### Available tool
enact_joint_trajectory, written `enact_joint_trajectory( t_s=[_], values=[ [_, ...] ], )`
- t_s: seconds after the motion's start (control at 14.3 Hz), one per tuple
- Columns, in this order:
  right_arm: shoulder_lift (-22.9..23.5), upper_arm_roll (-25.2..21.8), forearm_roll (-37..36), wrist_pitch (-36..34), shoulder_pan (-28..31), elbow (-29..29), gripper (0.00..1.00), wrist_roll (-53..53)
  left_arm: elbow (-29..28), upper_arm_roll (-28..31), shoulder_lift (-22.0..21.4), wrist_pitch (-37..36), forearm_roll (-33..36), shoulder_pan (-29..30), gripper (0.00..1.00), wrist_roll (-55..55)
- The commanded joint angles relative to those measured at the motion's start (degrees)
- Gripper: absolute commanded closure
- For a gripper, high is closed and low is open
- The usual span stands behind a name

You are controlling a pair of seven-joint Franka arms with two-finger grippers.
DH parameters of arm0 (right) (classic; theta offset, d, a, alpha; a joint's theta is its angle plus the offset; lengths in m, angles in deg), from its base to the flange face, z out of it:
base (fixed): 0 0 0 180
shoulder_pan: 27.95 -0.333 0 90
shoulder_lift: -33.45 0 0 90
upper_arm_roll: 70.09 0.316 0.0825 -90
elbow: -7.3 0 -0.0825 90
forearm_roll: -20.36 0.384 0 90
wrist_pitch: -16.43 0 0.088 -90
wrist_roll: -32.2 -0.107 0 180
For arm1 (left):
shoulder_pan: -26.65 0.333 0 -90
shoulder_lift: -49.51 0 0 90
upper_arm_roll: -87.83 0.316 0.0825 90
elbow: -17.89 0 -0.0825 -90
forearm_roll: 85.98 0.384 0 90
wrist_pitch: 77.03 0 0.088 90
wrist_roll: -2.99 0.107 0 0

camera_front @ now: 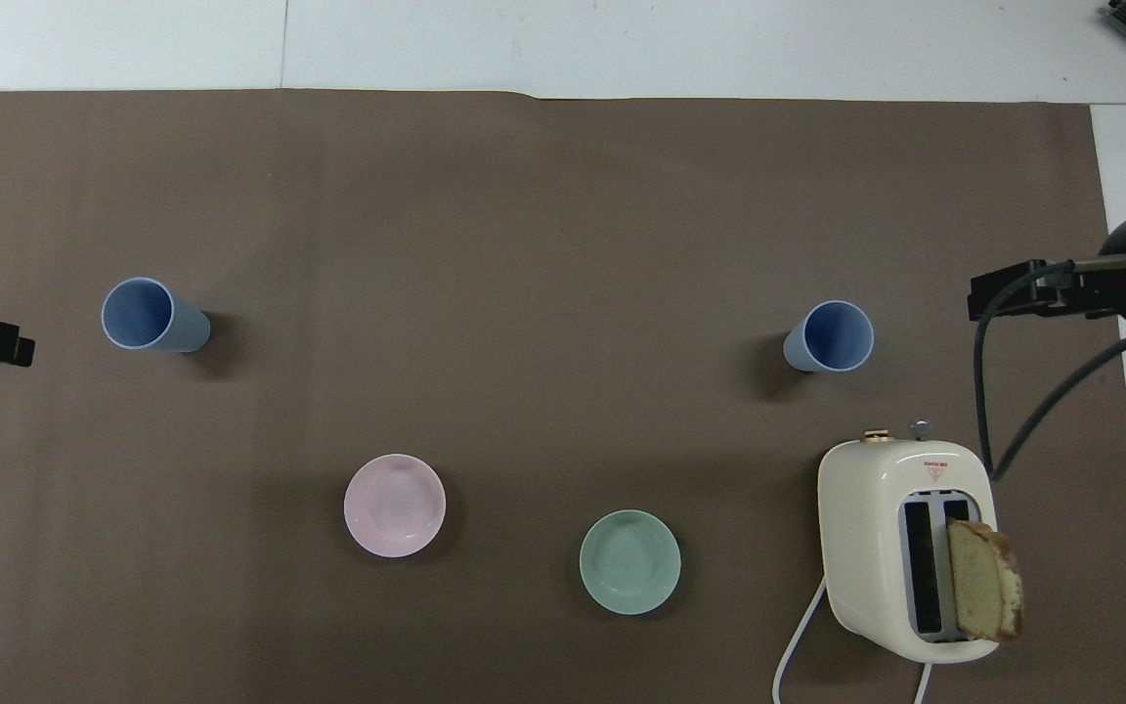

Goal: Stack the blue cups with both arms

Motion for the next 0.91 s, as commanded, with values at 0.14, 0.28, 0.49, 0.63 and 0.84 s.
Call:
enact_joint_trajectory(
  t_s=[0.14, 0.28, 0.49, 0.63, 0.84],
  values=[
    [-1.0, 0.5, 0.0, 1.1, 0.9, 1.4, 0.00, -0.4, -1.5, 0.1, -1.4, 0.1, -0.7, 0.0, 0.00, -0.2],
    [-1.0, 0.5, 0.0, 1.1, 0.9, 1.4, 0.00, -0.4, -1.0, 0.1, -1.1, 0.6, -0.6, 0.0, 0.00, -0.1],
    [-1.0, 0.5, 0.0, 1.1, 0.9, 1.4, 0.00, -0.4, -0.9, 0.1, -1.0, 0.6, -0.3, 0.0, 0.00, -0.1],
    [-1.0, 0.5, 0.0, 1.1, 0.9, 1.4, 0.00, -0.4, -1.0, 0.1, -1.1, 0.1, -0.3, 0.0, 0.00, -0.2],
    [-1.0, 0.5, 0.0, 1.1, 0.9, 1.4, 0.00, -0.4, -1.1, 0.1, -1.1, 0.5, -0.3, 0.0, 0.00, -0.3]
  ],
)
